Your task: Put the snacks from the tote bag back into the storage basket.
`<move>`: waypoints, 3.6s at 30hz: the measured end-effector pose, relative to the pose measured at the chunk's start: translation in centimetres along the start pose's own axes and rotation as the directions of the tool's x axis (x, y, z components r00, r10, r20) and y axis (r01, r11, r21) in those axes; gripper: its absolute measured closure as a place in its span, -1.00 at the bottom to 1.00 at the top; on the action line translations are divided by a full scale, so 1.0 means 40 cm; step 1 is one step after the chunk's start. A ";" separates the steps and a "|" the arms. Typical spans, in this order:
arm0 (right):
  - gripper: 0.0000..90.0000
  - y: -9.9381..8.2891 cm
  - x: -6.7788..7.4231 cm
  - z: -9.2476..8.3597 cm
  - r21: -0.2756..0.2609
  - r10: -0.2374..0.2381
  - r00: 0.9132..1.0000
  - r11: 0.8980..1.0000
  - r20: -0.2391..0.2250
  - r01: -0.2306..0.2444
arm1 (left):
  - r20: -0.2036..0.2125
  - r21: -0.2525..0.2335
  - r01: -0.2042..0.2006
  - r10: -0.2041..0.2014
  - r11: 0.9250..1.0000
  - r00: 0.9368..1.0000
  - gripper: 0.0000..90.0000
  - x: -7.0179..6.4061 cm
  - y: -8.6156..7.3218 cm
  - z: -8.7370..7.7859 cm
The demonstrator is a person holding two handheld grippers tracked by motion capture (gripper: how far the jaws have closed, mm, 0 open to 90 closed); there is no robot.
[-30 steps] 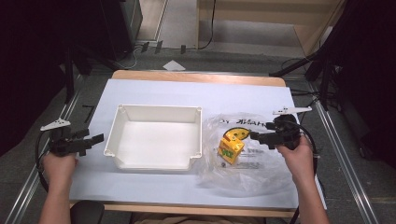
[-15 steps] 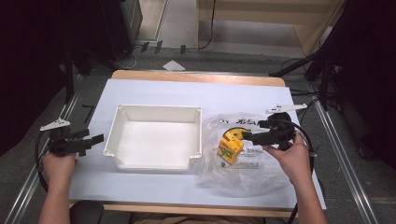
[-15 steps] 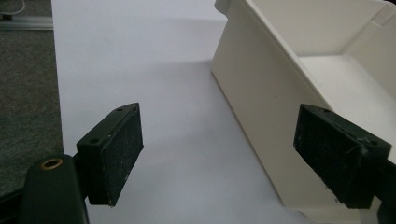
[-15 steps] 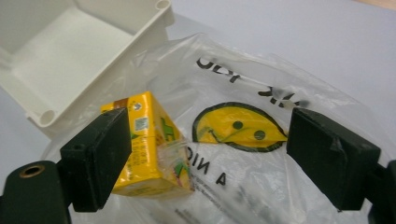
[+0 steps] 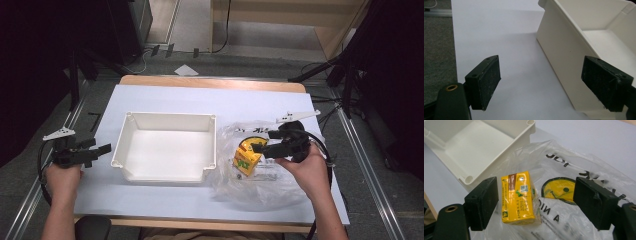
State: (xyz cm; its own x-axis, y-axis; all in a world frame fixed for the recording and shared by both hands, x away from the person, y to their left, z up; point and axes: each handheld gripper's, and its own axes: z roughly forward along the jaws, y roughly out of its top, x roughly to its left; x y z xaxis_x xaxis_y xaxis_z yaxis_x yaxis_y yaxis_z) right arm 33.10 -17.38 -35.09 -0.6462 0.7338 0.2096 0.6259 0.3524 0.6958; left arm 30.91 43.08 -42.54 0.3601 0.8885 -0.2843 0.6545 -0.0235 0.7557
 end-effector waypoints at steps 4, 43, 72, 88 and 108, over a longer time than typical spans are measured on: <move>-0.38 0.000 0.013 0.011 0.028 -0.029 1.000 0.999 0.011 0.028 | 0.001 -0.001 -0.002 0.002 1.000 1.000 -0.63 -0.001 -0.001 -0.001; -0.08 -0.030 0.041 0.162 0.217 -0.101 0.994 0.970 -0.039 0.107 | 0.001 0.002 0.001 -0.001 1.000 1.000 -0.63 0.003 -0.009 -0.007; 0.17 -0.030 0.044 0.174 0.206 -0.179 0.984 0.963 -0.002 0.175 | 0.008 0.007 -0.004 0.004 1.000 1.000 -0.63 0.002 -0.007 0.000; 0.18 -0.019 0.044 0.142 0.183 -0.167 0.986 0.969 0.001 0.164 | 0.008 0.012 -0.003 0.003 1.000 1.000 -0.63 0.002 -0.005 0.005; 0.18 0.022 0.062 0.111 0.161 -0.190 0.982 0.969 -0.001 0.188 | 0.012 0.009 0.001 -0.001 1.000 1.000 -0.63 0.005 -0.007 0.006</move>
State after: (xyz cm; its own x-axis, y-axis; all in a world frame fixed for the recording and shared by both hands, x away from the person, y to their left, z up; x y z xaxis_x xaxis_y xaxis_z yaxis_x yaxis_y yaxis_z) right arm 33.99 -12.66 -36.99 -0.7539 0.6528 0.0742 0.5554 0.5729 0.6027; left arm 30.98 43.17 -42.95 0.3671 0.8831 -0.2921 0.6611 -0.0268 0.7498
